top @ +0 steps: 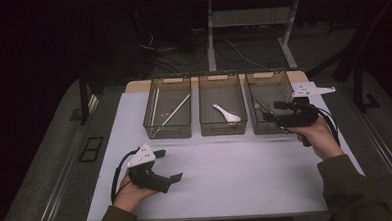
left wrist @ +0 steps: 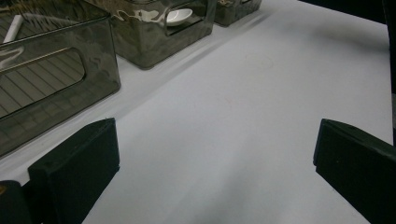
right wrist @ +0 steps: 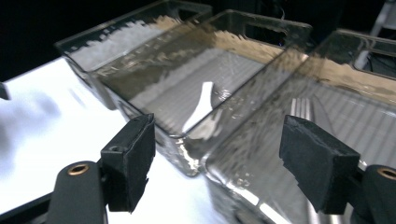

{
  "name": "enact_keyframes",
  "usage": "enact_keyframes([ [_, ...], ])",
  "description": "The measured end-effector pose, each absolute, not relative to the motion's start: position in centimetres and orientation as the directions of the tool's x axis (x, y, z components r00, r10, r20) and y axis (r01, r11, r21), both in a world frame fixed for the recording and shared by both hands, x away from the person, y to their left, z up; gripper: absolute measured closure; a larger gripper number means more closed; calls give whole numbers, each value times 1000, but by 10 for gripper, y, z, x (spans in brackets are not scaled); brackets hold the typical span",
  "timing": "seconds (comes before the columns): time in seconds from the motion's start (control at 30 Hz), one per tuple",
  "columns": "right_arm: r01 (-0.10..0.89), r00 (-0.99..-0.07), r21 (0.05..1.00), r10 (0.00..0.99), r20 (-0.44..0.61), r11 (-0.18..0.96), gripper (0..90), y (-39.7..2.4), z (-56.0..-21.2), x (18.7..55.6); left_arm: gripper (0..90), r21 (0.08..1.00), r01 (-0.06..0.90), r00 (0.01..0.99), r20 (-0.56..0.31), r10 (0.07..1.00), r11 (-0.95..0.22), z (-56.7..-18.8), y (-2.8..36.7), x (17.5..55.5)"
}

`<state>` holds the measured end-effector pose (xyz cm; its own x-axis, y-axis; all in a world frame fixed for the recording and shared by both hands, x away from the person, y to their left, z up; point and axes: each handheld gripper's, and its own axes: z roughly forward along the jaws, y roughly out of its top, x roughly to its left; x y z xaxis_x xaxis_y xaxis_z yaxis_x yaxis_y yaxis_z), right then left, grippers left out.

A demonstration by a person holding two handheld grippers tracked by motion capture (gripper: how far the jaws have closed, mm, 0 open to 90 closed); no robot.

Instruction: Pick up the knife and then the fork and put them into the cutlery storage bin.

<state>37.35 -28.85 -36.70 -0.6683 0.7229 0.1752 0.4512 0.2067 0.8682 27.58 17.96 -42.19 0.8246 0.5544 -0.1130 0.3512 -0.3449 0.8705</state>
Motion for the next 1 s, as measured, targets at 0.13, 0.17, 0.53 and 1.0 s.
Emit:
enact_keyframes([
  [0.13, 423, -685, 880, 712, 154, 217, 254, -283, -369, 361, 0, 871, 354, 822, -117, 557, -340, -422, 180, 275],
  [0.17, 422, -686, 880, 711, 154, 217, 250, -282, -370, 358, 0, 871, 354, 822, -117, 557, -340, -422, 180, 275],
  [0.53, 400, -712, 882, 691, 127, 249, 221, -272, -385, 330, 0, 869, 354, 822, -113, 559, -345, -422, 181, 273],
  [1.0, 389, -739, 878, 663, 117, 278, 201, -272, -408, 295, 0, 871, 352, 822, -113, 558, -343, -422, 181, 272],
])
